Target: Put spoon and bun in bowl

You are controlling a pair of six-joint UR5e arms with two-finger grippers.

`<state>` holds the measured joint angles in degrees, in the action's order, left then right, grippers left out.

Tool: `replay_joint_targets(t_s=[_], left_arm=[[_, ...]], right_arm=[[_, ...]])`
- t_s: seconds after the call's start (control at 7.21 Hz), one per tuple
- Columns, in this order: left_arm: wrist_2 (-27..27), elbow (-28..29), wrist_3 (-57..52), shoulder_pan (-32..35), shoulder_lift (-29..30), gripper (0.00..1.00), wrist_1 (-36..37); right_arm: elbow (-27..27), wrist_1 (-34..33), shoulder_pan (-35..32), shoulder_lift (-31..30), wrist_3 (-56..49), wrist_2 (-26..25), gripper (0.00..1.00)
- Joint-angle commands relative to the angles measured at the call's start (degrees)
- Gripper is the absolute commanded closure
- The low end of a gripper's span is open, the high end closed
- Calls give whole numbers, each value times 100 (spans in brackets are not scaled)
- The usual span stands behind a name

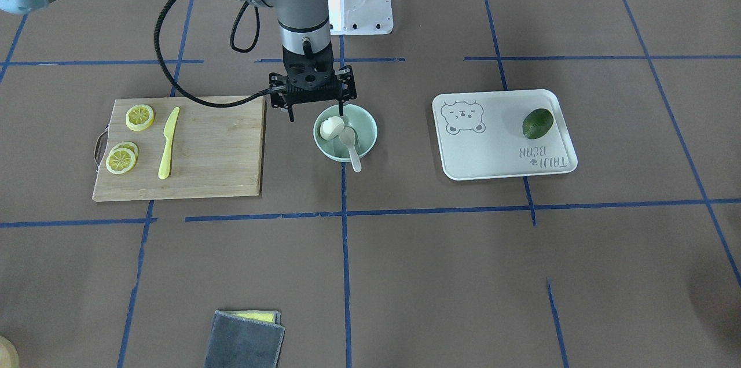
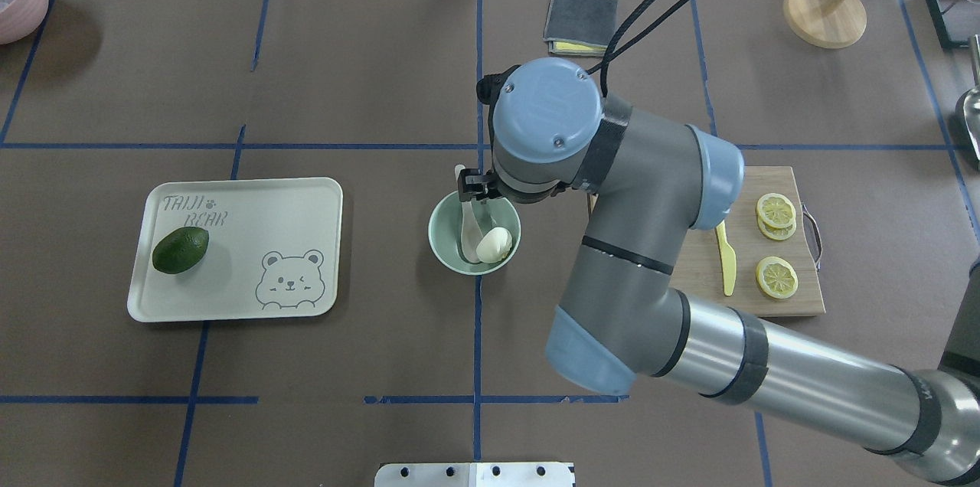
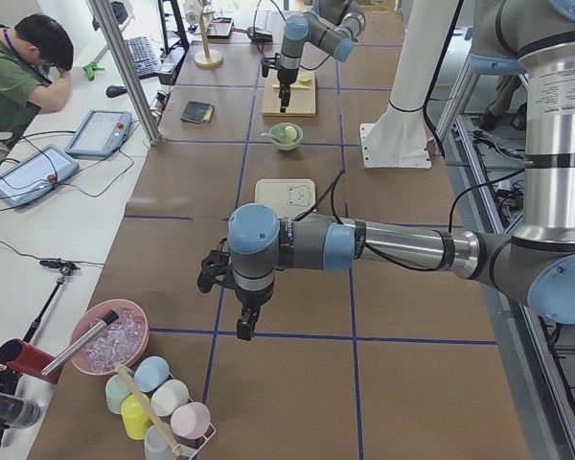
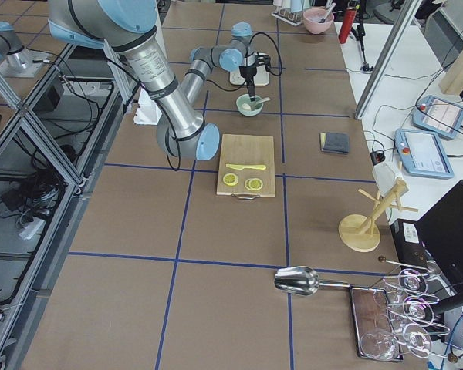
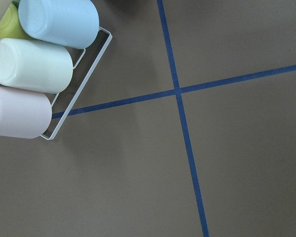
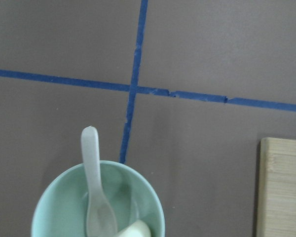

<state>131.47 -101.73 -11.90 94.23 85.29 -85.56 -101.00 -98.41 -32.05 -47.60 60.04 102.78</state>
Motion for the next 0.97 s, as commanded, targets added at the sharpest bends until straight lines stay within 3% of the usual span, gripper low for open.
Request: replay_joint_targets(t_s=[0.0,0.55,0.83], left_arm=[[1,127,-23,-1,-48,0,22],[45,171,21,-1,-57,0,260],[343,145,13,-1,-144,0,233]], right_arm=[[-191,15,-861,-528,-1383,802,0],[-437,6,-2837,-2004,-4686,2129,0],[-420,-3,-3944,-2996,-5921,2238,0]])
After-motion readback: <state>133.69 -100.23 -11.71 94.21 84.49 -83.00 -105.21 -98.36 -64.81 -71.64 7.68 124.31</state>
